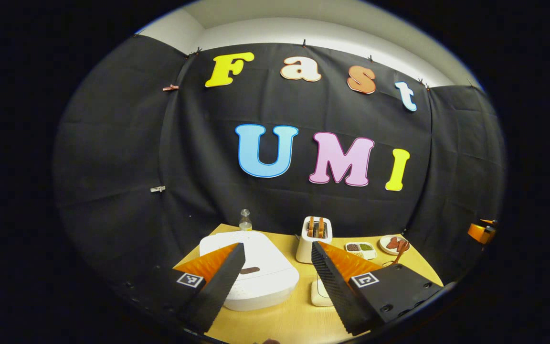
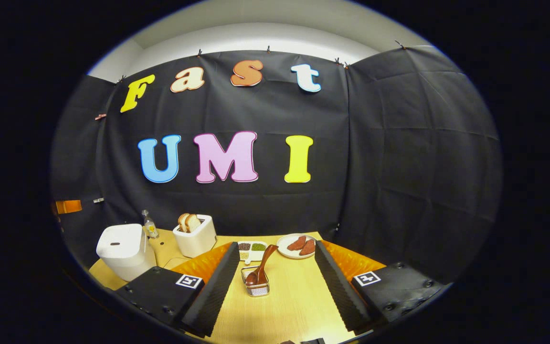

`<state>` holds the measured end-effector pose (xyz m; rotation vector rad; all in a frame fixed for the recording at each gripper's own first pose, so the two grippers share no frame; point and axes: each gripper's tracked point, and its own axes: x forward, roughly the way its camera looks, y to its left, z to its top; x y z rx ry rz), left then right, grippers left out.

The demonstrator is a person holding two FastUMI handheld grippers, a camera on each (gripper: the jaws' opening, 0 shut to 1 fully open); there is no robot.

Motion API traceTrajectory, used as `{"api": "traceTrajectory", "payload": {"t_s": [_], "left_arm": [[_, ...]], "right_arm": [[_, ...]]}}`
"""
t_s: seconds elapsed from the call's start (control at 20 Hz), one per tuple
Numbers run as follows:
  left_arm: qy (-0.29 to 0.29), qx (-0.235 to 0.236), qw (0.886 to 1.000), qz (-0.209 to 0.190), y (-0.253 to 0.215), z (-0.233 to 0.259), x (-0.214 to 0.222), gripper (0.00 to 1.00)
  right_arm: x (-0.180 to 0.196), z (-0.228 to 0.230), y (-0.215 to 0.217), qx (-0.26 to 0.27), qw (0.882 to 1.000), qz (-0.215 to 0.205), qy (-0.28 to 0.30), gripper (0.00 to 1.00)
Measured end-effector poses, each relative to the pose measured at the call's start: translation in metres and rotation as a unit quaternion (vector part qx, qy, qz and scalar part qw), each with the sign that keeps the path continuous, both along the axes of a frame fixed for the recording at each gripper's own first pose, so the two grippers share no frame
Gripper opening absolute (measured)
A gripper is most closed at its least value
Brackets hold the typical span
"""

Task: Close the left gripper, press the button to open the rice cooker; take a wooden spoon from the chopstick holder with the right hand, scoop a spoonful of rice and pour it into the rice cooker, then put the wooden spoon back into the chopstick holder.

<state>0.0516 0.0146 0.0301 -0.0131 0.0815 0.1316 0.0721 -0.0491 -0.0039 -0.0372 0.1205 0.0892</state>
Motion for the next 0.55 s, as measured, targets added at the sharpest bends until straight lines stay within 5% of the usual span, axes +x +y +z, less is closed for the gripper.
{"api": "traceTrajectory", "payload": {"t_s": [0.2,0.55], "left_arm": [[-0.013,0.004,1.0,0.016,0.011,0.004,-0.002,0.96],[-0.017,-0.003,0.999,-0.03,0.015,-0.004,-0.008,0.96]], "right_arm": [[-0.007,0.015,0.0,0.001,0.999,-0.026,-0.024,0.99],[-0.039,0.034,0.006,-0.004,0.995,-0.078,-0.056,0.99]]}}
